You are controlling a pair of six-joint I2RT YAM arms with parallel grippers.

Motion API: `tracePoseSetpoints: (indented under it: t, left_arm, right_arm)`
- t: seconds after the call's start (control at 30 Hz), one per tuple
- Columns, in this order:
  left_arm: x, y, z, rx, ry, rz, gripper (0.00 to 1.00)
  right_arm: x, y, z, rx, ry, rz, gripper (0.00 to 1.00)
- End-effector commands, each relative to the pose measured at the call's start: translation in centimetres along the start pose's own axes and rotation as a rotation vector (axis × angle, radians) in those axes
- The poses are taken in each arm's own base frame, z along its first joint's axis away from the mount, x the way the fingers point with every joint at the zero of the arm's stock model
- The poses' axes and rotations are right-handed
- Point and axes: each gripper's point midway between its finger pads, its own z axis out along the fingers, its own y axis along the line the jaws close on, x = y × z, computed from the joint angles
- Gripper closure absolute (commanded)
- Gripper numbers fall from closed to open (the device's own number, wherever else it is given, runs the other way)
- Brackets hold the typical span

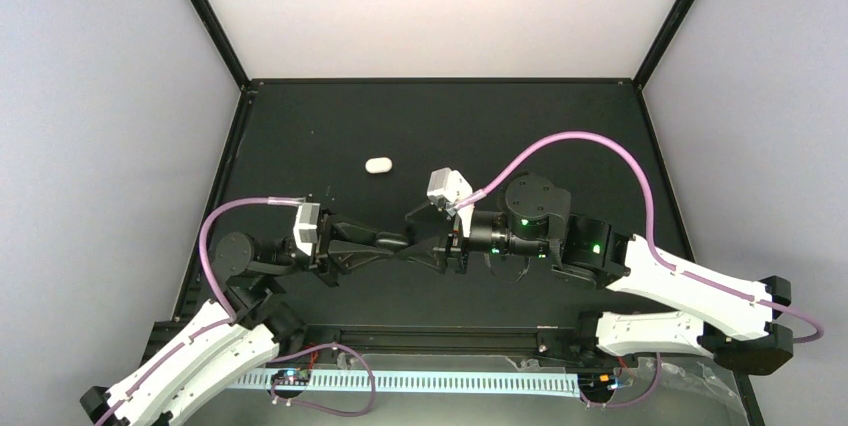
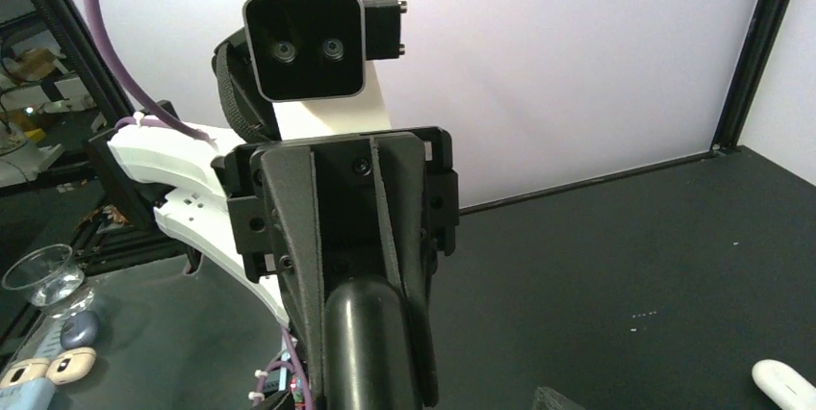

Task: Insert the wireless bluetooth earbuds into the charging case
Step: Open the charging case.

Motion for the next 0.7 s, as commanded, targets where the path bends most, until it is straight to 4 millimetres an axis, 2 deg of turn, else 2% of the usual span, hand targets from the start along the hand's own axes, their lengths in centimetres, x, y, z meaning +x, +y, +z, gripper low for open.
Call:
tracePoseSetpoints:
  t: [0.0,0.43,0.67]
  left_arm:
    - [-0.7,-0.7,-0.2,0.016,-0.024,0.020,0.99]
    - [-0.1,-1.1,-0.5,0.031,-0.010,0.034,0.98]
    - [0.1,-1.0,-0.6,0.022,-0.006,0.035,0.98]
  right_arm:
    - [-1.3,-0.5,-0.5,0.043,-0.033,0.005,0.37]
    - [-2.2,-2.4,-1.2,0.163,-0.076,0.040,0.40]
    - [-2.7,-2.6,-1.7,0.177,-0.100,0.051,0.40]
